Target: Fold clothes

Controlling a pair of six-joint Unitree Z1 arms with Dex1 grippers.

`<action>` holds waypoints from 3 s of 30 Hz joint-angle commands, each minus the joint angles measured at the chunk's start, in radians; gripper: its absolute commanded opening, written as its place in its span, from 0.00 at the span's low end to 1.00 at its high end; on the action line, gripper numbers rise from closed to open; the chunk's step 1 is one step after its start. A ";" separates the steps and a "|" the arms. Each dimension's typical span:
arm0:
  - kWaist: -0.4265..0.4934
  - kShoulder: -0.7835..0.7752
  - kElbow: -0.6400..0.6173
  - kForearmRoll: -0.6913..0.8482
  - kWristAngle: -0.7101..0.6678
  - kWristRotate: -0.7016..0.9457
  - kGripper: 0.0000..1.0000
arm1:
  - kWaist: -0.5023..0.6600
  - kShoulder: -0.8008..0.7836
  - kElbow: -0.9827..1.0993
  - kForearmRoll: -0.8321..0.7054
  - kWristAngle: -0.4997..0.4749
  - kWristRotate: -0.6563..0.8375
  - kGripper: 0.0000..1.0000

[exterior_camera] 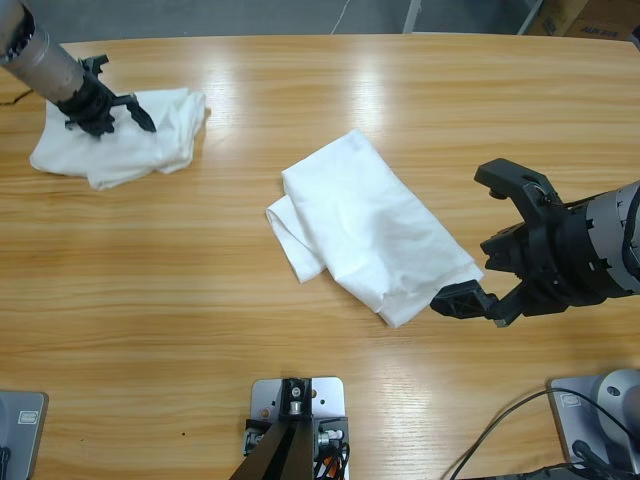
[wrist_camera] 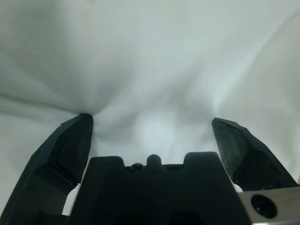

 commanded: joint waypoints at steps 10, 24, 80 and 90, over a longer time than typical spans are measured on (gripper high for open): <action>-0.290 -0.113 0.705 -0.437 -0.098 -0.321 0.96 | -0.007 -0.138 0.035 0.066 -0.004 -0.001 1.00; -0.585 -0.295 0.864 -0.389 -0.080 -0.520 0.96 | -0.007 -0.152 0.033 0.072 0.004 0.009 1.00; -0.635 -0.544 0.497 0.187 0.048 -0.424 0.89 | -0.006 -0.231 0.046 0.111 0.019 -0.042 1.00; -0.631 -0.252 0.529 0.051 0.059 -0.864 0.96 | -0.006 -0.269 0.091 0.112 0.022 -0.041 1.00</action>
